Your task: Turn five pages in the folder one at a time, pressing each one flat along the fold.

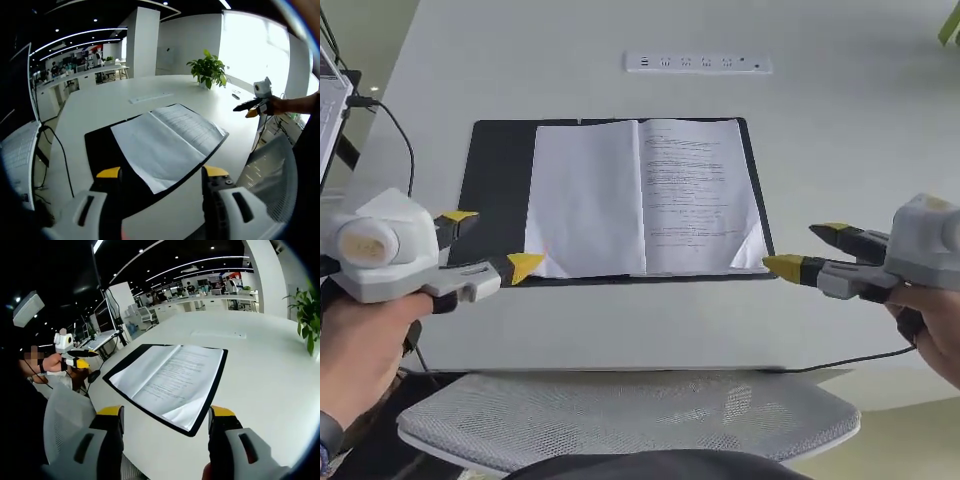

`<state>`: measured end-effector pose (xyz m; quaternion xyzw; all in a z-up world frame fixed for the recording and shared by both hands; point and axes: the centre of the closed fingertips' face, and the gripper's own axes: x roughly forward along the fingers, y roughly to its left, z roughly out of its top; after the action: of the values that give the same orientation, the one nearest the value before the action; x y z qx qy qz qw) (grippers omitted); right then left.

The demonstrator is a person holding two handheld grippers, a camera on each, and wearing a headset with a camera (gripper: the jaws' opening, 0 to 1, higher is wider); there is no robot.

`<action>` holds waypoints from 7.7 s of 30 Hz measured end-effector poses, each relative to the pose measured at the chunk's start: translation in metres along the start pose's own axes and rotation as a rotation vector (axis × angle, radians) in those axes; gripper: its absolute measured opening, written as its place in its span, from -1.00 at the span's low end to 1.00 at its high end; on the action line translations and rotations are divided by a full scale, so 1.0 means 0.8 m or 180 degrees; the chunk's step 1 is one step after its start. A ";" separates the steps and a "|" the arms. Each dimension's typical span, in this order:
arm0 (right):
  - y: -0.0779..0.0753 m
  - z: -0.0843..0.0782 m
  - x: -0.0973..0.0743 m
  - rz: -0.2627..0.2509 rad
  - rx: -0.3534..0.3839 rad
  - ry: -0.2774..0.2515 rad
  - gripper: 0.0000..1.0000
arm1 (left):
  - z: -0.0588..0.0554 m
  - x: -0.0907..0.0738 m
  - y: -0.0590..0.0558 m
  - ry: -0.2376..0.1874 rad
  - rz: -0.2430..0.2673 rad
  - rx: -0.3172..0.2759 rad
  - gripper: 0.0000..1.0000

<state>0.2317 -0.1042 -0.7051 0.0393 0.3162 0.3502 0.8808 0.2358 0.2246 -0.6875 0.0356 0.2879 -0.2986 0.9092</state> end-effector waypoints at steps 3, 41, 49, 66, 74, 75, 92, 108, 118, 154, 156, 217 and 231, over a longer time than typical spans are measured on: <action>0.004 -0.003 -0.003 0.0001 0.0024 -0.0008 0.38 | -0.004 -0.007 0.000 0.0003 0.0027 -0.0052 0.31; 0.001 -0.004 -0.017 -0.0094 0.0124 -0.0081 0.43 | 0.054 0.052 -0.053 -0.0037 -0.0378 0.0245 0.38; 0.000 -0.007 -0.025 -0.0123 0.0146 -0.0074 0.43 | 0.076 0.085 -0.092 -0.0089 -0.0577 0.0326 0.37; -0.014 -0.019 -0.047 -0.0212 0.0203 -0.0077 0.43 | 0.093 0.158 -0.164 -0.0060 -0.0976 0.0469 0.36; -0.015 -0.021 -0.048 -0.0191 0.0233 -0.0084 0.42 | 0.094 0.199 -0.200 0.0014 -0.1084 0.0611 0.33; -0.015 -0.022 -0.048 -0.0185 0.0230 -0.0082 0.42 | 0.095 0.205 -0.204 0.0013 -0.1090 0.0615 0.32; -0.019 -0.028 -0.052 -0.0127 0.0301 -0.0079 0.40 | 0.069 0.273 -0.252 0.0145 -0.1125 0.0567 0.25; -0.027 -0.028 -0.050 -0.0055 0.0361 -0.0066 0.36 | 0.016 0.320 -0.265 0.0455 -0.1035 0.0644 0.16; -0.033 -0.029 -0.040 0.0000 0.0335 -0.0011 0.39 | 0.008 0.324 -0.262 0.0400 -0.0847 0.0928 0.09; -0.042 -0.011 0.029 0.0282 0.0307 0.0021 0.30 | 0.013 0.327 -0.252 0.0371 -0.0897 0.0786 -0.09; -0.043 -0.006 0.038 0.0318 0.0335 0.0003 0.28 | 0.013 0.328 -0.252 0.0367 -0.0892 0.0785 -0.09; -0.083 -0.007 0.134 0.0383 0.1493 0.0004 -0.98 | 0.017 0.319 -0.250 0.0420 -0.0948 0.0629 0.05; -0.076 0.007 0.121 0.0374 0.1528 -0.0092 -1.00 | 0.038 0.278 -0.220 0.0274 -0.0833 0.0507 0.19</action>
<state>0.3246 -0.0871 -0.7693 0.2707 0.3749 0.3150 0.8288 0.2977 -0.0430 -0.7648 0.0825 0.3042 -0.4346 0.8437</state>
